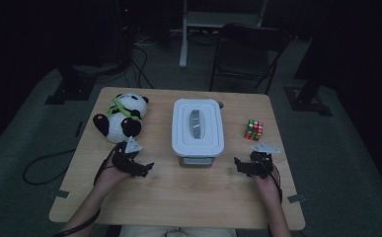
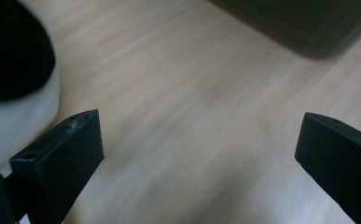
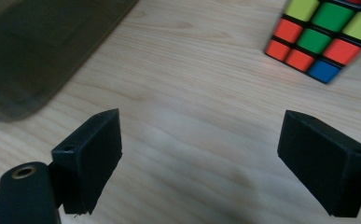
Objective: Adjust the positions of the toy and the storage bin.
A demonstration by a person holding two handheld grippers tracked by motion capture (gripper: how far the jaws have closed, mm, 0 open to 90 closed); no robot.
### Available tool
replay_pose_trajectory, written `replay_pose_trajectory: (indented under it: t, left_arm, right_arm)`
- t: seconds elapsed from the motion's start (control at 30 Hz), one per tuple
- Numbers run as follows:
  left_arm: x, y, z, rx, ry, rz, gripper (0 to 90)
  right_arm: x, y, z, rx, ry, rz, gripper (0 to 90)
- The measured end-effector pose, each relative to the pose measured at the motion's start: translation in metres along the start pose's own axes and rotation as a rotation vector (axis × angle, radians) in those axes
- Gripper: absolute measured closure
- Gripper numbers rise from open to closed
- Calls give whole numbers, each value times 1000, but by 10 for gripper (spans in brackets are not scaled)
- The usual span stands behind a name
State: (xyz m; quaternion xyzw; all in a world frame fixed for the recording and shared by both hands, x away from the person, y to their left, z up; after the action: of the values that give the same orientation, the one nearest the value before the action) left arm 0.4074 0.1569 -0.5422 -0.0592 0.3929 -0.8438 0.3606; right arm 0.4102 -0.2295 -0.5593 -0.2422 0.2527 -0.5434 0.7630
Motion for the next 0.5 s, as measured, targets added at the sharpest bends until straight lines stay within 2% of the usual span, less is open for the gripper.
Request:
replay_pose_trajectory:
  t: [0.03,0.17,0.27,0.33,0.37,0.4,0.43,0.47,0.5]
  left_arm:
    - [-1,3,3,-5,3,1,17]
    - [-9,19,22,4,0,7,17]
    - [-12,25,28,1,-6,10,17]
    - [-14,29,31,4,-7,20,17]
    - [-19,38,37,3,-14,40,17]
    - [-19,38,37,3,-14,40,17]
    - [-20,41,39,-3,-7,58,17]
    - [-22,46,44,1,-25,58,17]
    - [-22,46,44,1,-25,58,17]
  right_arm:
    - [-5,5,3,-4,-6,16,134]
    - [-12,13,10,-4,-12,24,134]
    - [-15,16,14,1,-10,35,134]
    - [-16,17,16,3,-8,38,136]
    - [-21,23,22,2,-4,60,141]
    - [-21,23,22,2,-4,60,141]
    - [-22,24,23,5,-5,58,141]
    - [-24,28,27,11,-2,55,141]
    - [-24,28,27,11,-2,55,141]
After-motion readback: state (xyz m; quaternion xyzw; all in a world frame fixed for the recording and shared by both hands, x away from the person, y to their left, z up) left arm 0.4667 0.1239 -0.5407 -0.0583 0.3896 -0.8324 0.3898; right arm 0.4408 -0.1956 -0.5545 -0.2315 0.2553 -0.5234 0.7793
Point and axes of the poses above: each handheld gripper's, and its own axes: y roughly forward along the jaws, z roughly out of its top, x roughly to its right, the point moved 8 cm from there along y, roughly forward along the jaws, and after that the axes turned 8 degrees about y, right-handed, at the moved point
